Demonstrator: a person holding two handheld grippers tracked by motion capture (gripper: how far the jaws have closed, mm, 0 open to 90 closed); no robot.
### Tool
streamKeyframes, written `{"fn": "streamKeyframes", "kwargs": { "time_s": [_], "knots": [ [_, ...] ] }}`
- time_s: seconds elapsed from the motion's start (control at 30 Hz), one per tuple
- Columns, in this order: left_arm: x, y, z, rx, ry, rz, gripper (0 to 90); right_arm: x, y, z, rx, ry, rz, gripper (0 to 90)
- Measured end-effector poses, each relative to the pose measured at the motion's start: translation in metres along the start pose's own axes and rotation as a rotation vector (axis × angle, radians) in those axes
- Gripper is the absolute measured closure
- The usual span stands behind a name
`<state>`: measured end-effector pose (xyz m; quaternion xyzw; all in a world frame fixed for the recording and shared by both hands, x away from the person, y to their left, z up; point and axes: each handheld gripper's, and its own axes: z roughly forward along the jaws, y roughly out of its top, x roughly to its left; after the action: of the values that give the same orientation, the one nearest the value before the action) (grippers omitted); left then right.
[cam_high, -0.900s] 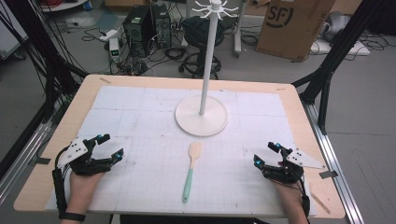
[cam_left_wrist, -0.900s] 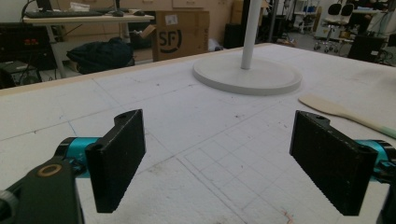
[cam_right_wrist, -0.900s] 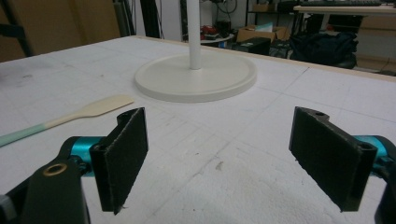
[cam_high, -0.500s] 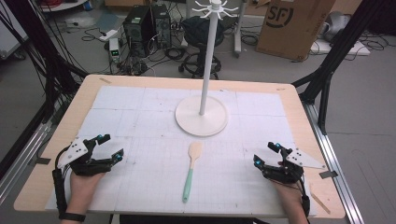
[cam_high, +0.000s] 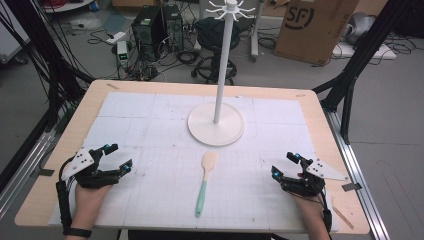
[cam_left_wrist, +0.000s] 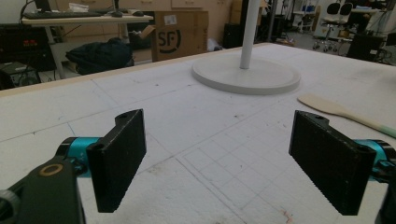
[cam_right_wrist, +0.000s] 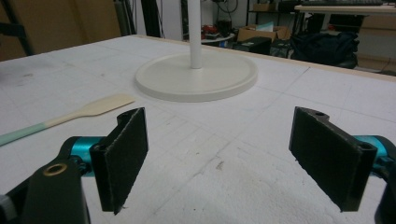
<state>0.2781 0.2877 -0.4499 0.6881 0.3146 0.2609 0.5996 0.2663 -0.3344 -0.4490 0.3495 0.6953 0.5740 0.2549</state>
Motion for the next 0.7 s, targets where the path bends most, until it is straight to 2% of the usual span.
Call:
{"fn": "streamKeyframes", "kwargs": {
  "time_s": [0.7],
  "knots": [
    [-0.0003, 0.0000, 0.0001, 0.001, 0.002, -0.002, 19.3, 0.0005, 0.0001, -0.0001, 0.004, 0.003, 0.000, 18.8]
  ]
}}
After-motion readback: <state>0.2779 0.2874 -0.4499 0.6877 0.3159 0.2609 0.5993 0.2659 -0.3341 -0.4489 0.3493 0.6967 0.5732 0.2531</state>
